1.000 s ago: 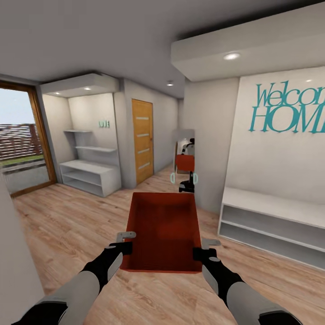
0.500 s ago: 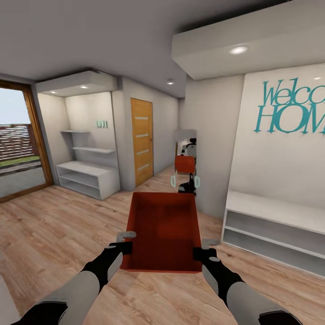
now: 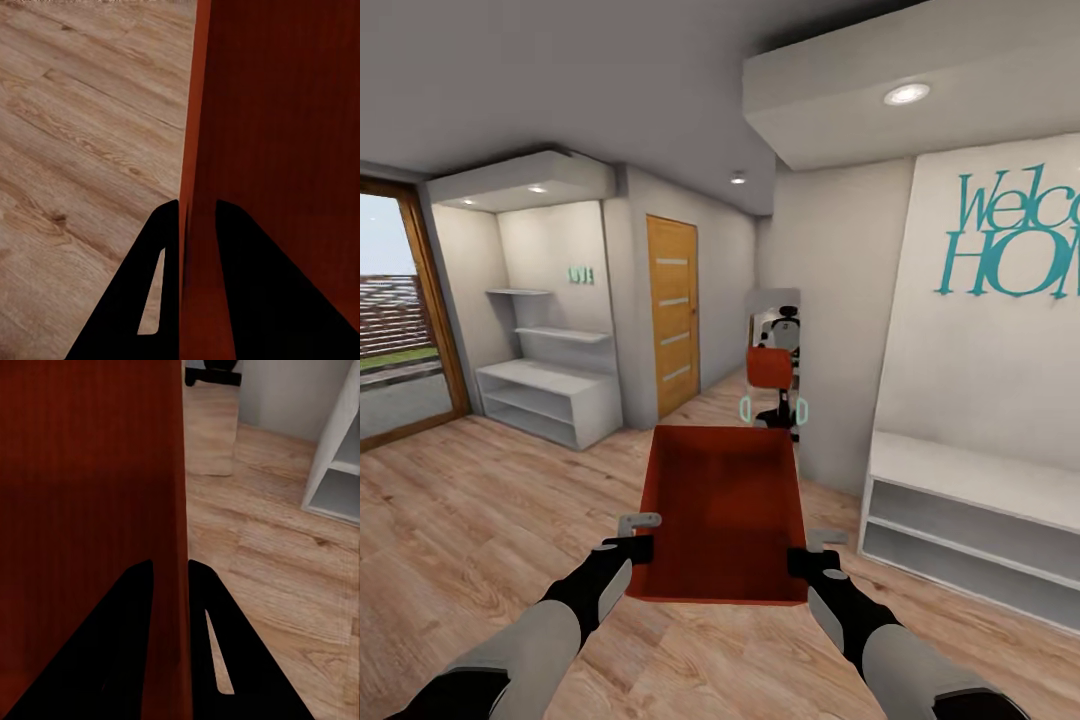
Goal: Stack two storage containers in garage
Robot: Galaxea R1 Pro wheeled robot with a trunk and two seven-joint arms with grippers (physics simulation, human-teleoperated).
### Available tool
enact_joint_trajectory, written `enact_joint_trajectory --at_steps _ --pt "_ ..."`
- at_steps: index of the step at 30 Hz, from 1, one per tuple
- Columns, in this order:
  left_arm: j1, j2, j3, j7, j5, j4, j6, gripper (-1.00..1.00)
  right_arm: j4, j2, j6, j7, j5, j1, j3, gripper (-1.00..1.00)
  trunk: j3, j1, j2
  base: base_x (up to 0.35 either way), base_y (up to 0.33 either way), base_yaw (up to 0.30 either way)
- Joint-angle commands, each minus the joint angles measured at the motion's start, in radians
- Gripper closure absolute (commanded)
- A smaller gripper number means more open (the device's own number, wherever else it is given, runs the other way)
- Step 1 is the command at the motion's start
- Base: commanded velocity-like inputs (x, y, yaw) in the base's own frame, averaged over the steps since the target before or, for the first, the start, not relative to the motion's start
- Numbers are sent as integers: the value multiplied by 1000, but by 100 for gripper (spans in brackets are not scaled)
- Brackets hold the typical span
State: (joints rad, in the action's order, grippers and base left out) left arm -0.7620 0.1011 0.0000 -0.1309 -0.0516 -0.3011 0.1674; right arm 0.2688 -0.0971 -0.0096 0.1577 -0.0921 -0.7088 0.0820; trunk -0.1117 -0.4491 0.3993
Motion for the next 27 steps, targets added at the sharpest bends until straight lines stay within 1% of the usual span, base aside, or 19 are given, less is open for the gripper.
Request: enact_joint_trajectory --at_steps 1,3,7,27 --pt "0 -7 31 -10 18 -16 8 100 -2 6 -2 8 -9 0 -8 100 0 -1 1 323 0 6" --pt "0 -8 31 -10 18 -16 8 100 -2 7 -2 7 -10 0 -9 100 0 -1 1 323 0 85" --pt "0 -9 31 -10 18 -16 8 100 -2 9 -3 7 -9 0 -10 100 0 -1 1 323 0 213" --pt "0 -9 31 -10 18 -18 8 100 -2 8 -3 7 -9 0 -10 100 0 -1 1 323 0 265"
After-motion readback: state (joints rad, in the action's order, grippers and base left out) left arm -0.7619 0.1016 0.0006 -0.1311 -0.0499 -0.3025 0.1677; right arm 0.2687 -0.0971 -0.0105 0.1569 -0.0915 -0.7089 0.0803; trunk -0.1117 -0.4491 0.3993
